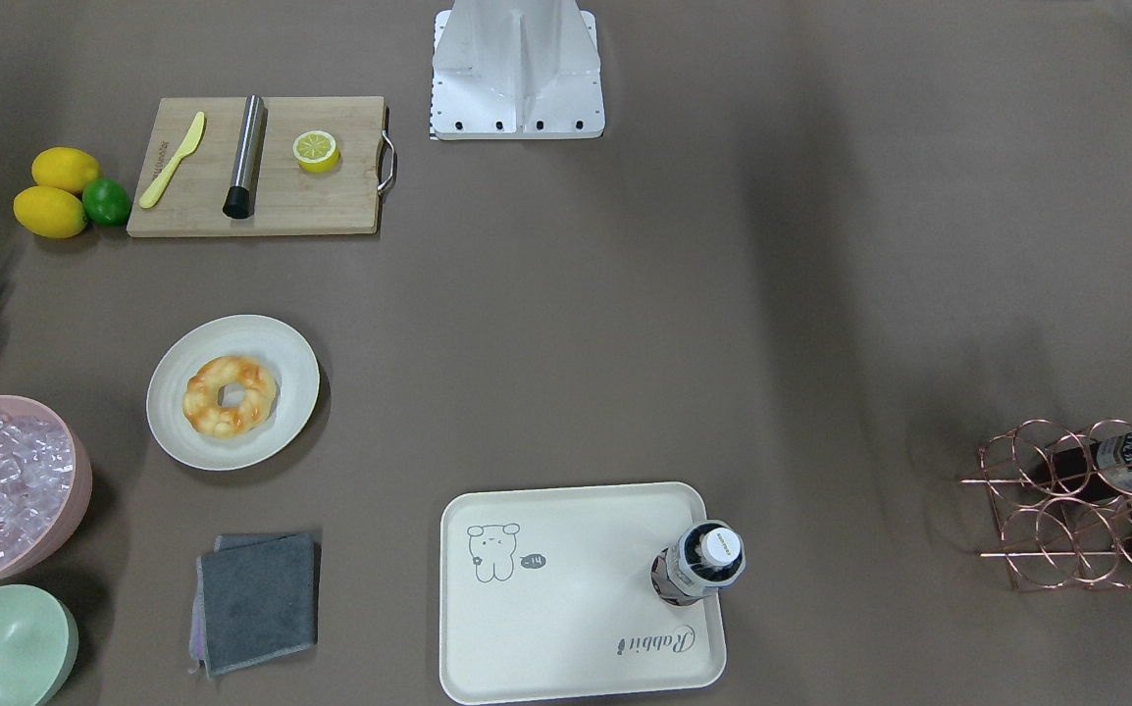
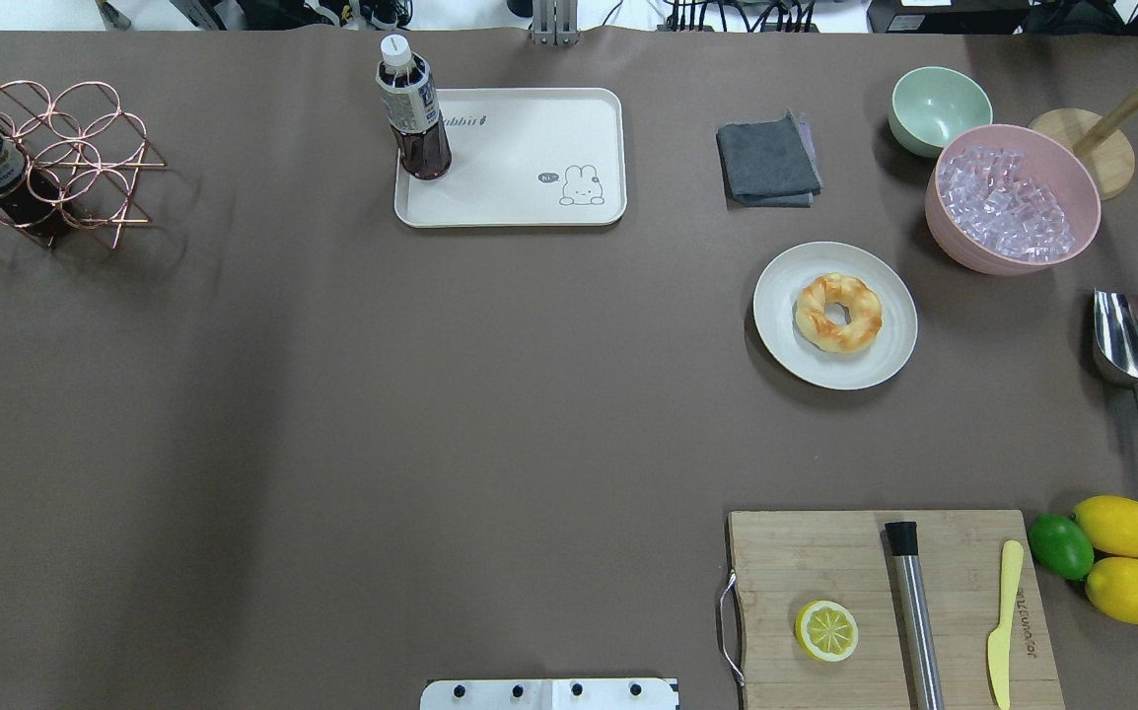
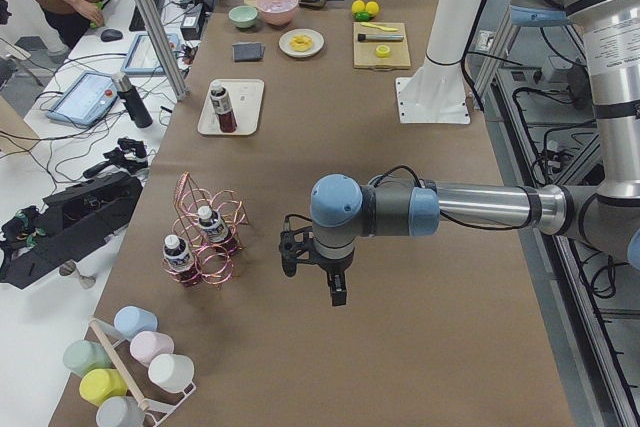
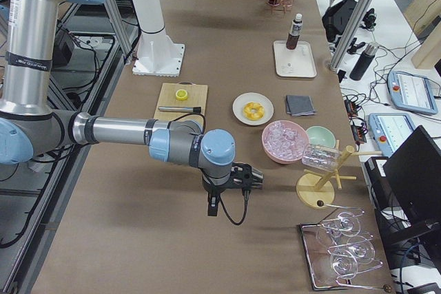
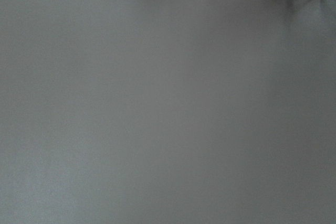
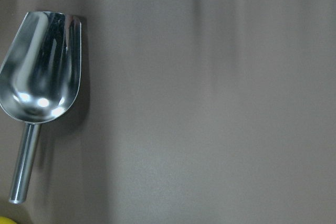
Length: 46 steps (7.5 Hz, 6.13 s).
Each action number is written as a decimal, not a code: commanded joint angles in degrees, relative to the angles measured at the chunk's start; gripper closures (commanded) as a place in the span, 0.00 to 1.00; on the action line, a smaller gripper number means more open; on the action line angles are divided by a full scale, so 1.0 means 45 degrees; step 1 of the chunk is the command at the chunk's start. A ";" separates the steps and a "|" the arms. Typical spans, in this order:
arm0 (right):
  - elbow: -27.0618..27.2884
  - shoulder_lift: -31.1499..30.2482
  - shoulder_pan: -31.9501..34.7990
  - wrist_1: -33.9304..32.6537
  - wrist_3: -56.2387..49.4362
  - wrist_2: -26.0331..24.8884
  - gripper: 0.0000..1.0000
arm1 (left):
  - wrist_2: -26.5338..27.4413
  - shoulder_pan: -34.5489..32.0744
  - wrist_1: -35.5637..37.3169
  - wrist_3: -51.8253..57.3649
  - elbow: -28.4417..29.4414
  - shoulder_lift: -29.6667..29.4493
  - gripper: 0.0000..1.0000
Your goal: Place donut on tray
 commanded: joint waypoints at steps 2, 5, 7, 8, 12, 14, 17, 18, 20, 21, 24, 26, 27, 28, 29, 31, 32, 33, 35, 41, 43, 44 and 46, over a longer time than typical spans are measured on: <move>0.0000 -0.0004 0.0000 0.0018 0.0000 0.0000 0.00 | -0.0031 0.0023 -0.0006 0.0000 -0.0001 0.0001 0.02; -0.0019 -0.0024 0.0000 0.0018 0.0000 0.0000 0.00 | -0.0012 0.0023 0.0033 -0.0019 0.0037 -0.0038 0.02; 0.0000 0.0015 -0.0020 0.0038 0.0116 0.0000 0.00 | -0.0012 0.0023 0.0072 -0.0019 0.0018 0.0001 0.02; 0.0020 0.0054 -0.0020 0.0038 0.0156 0.0019 0.00 | -0.0031 0.0023 0.0052 -0.0019 0.0018 0.0001 0.02; 0.0446 0.0559 -0.1342 0.0077 0.2332 0.0720 0.00 | -0.0012 0.0023 0.0052 -0.0019 -0.0001 0.0001 0.02; 0.0372 0.2680 -0.2939 0.0057 0.5591 0.1073 0.00 | -0.0012 0.0023 0.0013 -0.0019 -0.0040 0.0001 0.02; 0.0508 0.4892 -0.5712 0.0115 1.0515 0.0977 0.00 | -0.0012 0.0023 -0.0006 -0.0019 -0.0040 0.0001 0.02; 0.0392 0.5324 -0.6651 0.0193 1.0779 0.0783 0.00 | -0.0012 0.0023 -0.0006 -0.0019 -0.0021 -0.0057 0.02; 0.0215 0.5874 -0.7476 0.0774 1.1769 0.0452 0.00 | -0.0012 0.0043 -0.0006 -0.0019 -0.0040 -0.0058 0.02; -0.0094 0.5701 -0.8041 0.2443 1.4291 -0.0382 0.00 | -0.0012 0.0043 0.0013 -0.0019 -0.0040 -0.0038 0.02; -0.1149 0.4918 -0.9431 0.6225 1.7747 -0.1855 0.10 | -0.0012 0.0101 0.0013 -0.0019 0.0038 -0.0136 0.02; -0.1327 0.4976 -1.0307 0.6229 1.8339 -0.2962 0.18 | -0.0012 0.0101 0.0013 -0.0019 0.0038 -0.0136 0.02; -0.1521 0.4996 -1.0564 0.6229 1.8359 -0.3239 0.28 | -0.0012 0.0101 0.0013 -0.0019 0.0038 -0.0136 0.02; -0.1465 0.4744 -1.0547 0.6229 1.8166 -0.3107 0.39 | -0.0012 0.0101 0.0013 -0.0039 0.0038 -0.0136 0.02; -0.1213 0.4703 -1.0508 0.6229 1.8125 -0.2835 0.41 | -0.0012 0.0101 -0.0006 -0.0019 0.0038 -0.0136 0.02; -0.1229 0.4567 -1.0527 0.6248 1.8125 -0.2714 0.46 | -0.0012 0.0101 -0.0006 -0.0019 0.0019 -0.0116 0.02; -0.1346 0.4586 -1.0547 0.6249 1.8125 -0.2734 0.54 | 0.0007 0.0101 -0.0006 -0.0019 -0.0001 -0.0078 0.02; -0.1599 0.4644 -1.0566 0.6268 1.8106 -0.2773 0.57 | 0.0008 0.0101 -0.0026 -0.0019 -0.0040 -0.0038 0.02; -0.1523 0.4761 -1.0567 0.6268 1.8106 -0.2735 1.00 | 0.0008 0.0101 -0.0026 -0.0019 -0.0001 -0.0038 0.02; -0.2515 0.8425 -0.9591 0.6092 2.0875 -0.1350 1.00 | 0.0047 0.0082 -0.0065 -0.0019 -0.0099 -0.0019 0.02; -0.4285 1.0491 -0.9609 0.6190 2.1480 -0.1250 1.00 | 0.0047 0.0062 -0.0065 -0.0019 -0.0099 0.0001 0.02; -0.5341 1.1606 -0.9726 0.6209 2.1832 -0.1250 1.00 | 0.0047 0.0062 -0.0065 0.0000 -0.0099 0.0020 0.02; -0.7566 1.3678 -1.0077 0.6345 2.2187 -0.1405 1.00 | 0.0066 0.0062 -0.0065 0.0000 -0.0060 0.0021 0.02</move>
